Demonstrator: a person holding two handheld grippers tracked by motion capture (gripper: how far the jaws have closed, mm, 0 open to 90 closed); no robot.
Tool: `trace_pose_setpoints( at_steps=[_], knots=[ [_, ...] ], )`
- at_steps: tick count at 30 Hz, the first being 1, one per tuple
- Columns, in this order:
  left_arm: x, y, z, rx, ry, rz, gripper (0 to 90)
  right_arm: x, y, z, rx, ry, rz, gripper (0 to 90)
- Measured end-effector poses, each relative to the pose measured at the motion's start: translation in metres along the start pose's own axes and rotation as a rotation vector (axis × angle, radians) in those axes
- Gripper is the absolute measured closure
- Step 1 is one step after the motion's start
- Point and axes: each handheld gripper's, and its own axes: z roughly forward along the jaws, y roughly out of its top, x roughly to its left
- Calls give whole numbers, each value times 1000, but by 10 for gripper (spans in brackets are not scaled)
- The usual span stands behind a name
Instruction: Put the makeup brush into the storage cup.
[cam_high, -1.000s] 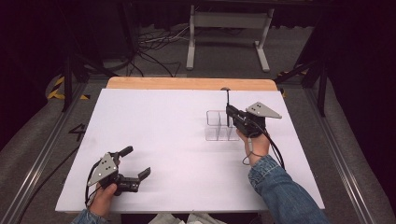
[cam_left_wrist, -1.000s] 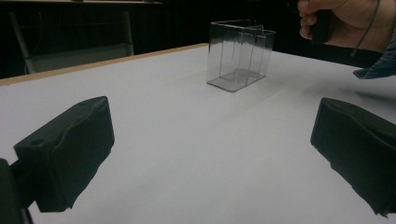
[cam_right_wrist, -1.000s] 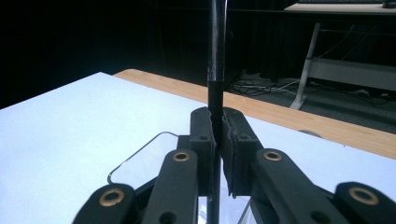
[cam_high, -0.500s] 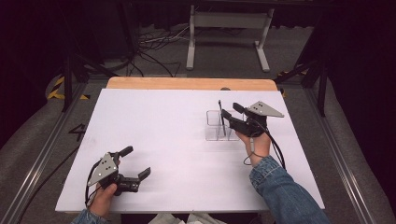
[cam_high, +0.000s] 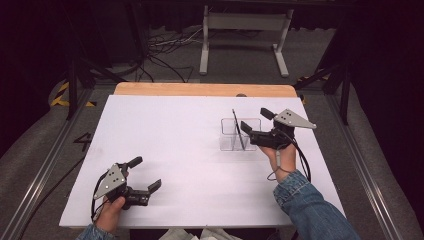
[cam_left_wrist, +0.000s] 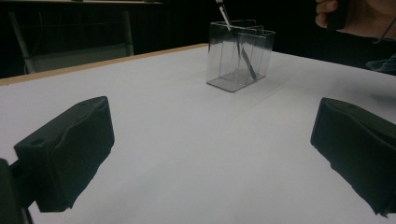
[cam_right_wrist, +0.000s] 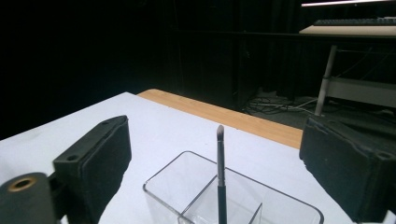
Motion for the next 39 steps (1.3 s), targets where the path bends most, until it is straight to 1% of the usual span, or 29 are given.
trace_pose_setpoints(
  at_steps=[3, 4, 7, 10, 13, 16, 17, 21, 25, 30, 32, 33, 37, 38, 39],
  knots=[
    [-1, 0, 0, -4, 0, -3, 1, 1, 0, -8, -5, 13, -18, 55],
    [0, 1, -1, 0, -3, 3, 1, 2, 0, -10, -5, 17, -21, 47],
    [0, 1, -2, 3, -4, 2, 1, 1, -1, -19, -9, 31, -22, 9],
    [-1, 1, -2, 8, -9, 3, 0, 0, -2, -27, -5, 54, -33, 4],
    [-1, 1, -3, 0, -10, 1, 0, -2, -4, -37, -12, 73, -43, 0],
    [-1, 1, -3, 1, -10, 1, 0, -3, -6, -43, -13, 78, -54, 0],
    [-1, 2, -3, 2, -10, 7, 0, -3, -6, -45, -8, 82, -58, 0],
    [-1, 2, -4, 1, -10, 1, 0, -4, -11, -52, -13, 100, -73, 0],
    [-1, 2, -4, -6, -11, -6, 0, -4, -16, -59, -17, 111, -66, 0],
    [-2, 2, -4, -2, -17, -7, 0, -3, -24, -65, 11, 140, -71, 0],
    [-1, 2, -4, -2, -16, -3, 0, -3, -28, -67, 3, 156, -73, 0],
    [-1, 2, -4, -3, -17, -8, 0, -2, -30, -68, -4, 164, -74, 0],
    [-1, 2, -4, -4, -17, -10, 0, -1, -36, -71, -14, 170, -87, 0],
    [-1, 2, -5, -4, -18, -3, 0, 1, -41, -73, -18, 173, -100, 0],
    [-1, 2, -5, -4, -18, -3, 0, 1, -41, -73, -18, 173, -100, 0]
  ],
)
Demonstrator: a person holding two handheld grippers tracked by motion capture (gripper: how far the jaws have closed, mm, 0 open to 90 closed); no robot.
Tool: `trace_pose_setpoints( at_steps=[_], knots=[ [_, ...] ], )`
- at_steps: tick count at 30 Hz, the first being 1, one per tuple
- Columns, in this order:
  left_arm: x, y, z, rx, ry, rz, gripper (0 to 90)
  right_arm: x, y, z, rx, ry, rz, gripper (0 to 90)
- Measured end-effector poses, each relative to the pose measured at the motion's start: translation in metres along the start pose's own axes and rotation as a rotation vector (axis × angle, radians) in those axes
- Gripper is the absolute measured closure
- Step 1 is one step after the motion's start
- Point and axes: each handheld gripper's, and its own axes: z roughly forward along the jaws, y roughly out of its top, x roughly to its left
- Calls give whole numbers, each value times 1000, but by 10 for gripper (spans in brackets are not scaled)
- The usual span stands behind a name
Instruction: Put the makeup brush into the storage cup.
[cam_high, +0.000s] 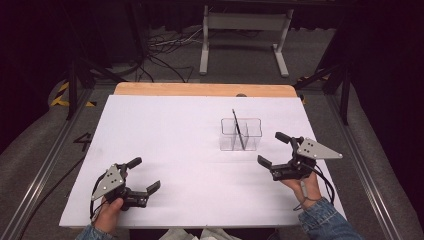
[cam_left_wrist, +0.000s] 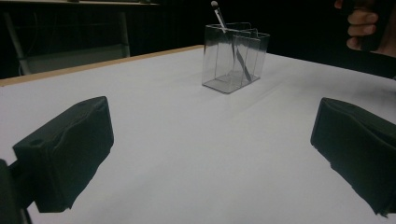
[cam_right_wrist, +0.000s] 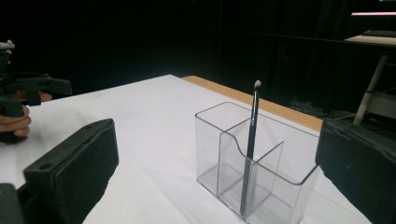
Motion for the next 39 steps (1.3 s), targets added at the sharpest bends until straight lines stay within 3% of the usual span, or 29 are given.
trace_pose_setpoints(
  at_steps=[1, 11, 16, 26, 39],
  knots=[
    [0, 0, 0, 0, -1, 0, 0, 2, -5, -1, -4, 2, -19, 0],
    [0, 0, 0, -8, 1, -5, 0, 9, -28, -9, -46, 29, -36, 0],
    [0, 0, 0, -7, 0, -5, 0, 10, -40, -12, -74, 41, -10, 0],
    [0, 0, 0, -9, -4, -6, 0, 11, -58, -13, -72, 37, 27, 0],
    [1, 0, 0, -12, -15, -12, 0, 18, -71, -9, -40, 46, 16, 2]
  ],
)
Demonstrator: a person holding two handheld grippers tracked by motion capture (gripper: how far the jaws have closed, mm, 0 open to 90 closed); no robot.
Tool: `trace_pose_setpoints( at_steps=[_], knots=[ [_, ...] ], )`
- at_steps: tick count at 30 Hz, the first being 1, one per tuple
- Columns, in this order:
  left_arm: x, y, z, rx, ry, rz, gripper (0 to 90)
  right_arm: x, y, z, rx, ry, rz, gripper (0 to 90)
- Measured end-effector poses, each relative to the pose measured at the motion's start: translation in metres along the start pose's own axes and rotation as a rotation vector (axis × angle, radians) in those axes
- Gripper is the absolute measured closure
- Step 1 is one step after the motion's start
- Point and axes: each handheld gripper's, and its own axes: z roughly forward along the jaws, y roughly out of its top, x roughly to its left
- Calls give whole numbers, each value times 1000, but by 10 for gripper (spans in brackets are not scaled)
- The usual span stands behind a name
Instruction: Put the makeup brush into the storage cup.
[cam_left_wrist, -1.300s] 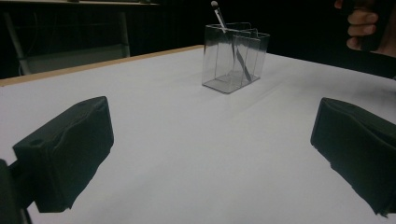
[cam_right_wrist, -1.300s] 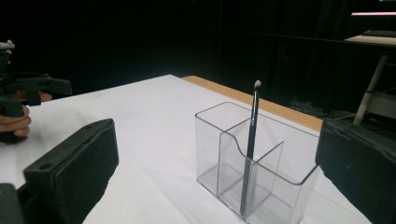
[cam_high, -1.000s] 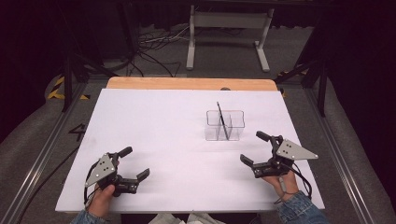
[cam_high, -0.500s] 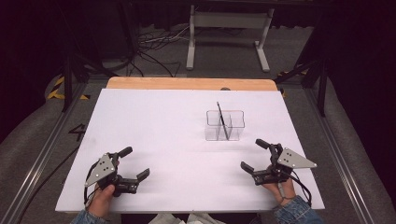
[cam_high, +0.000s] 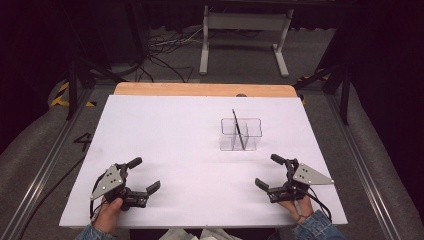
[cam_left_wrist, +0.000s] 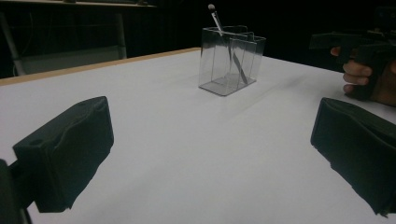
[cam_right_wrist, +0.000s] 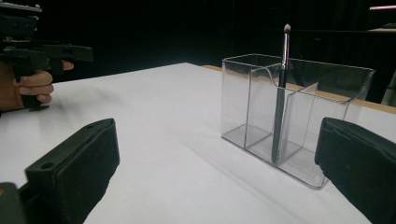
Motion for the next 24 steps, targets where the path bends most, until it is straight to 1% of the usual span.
trace_pose_setpoints(
  at_steps=[3, 5, 7, 10, 18, 19, 24],
  knots=[
    [0, 0, 0, 0, -2, 0, 0, 1, -1, 0, 2, -6, -4, 2],
    [0, 0, 0, 0, -4, -10, 0, 2, -2, 1, 11, -6, -21, 2],
    [0, 0, 0, -2, -5, -7, 0, 5, -3, 2, 22, 0, -44, 4],
    [0, 0, 0, -4, -5, -11, 0, 6, -3, 3, 30, 0, -57, 4],
    [0, 0, 0, -7, -4, -8, 0, 7, -3, 4, 30, 1, -55, 3],
    [0, 0, 0, -8, -6, -16, 0, 6, -3, 3, 29, 0, -54, 3],
    [0, 0, 0, -9, -8, -19, 0, 6, -3, 3, 25, -1, -51, 3]
  ],
)
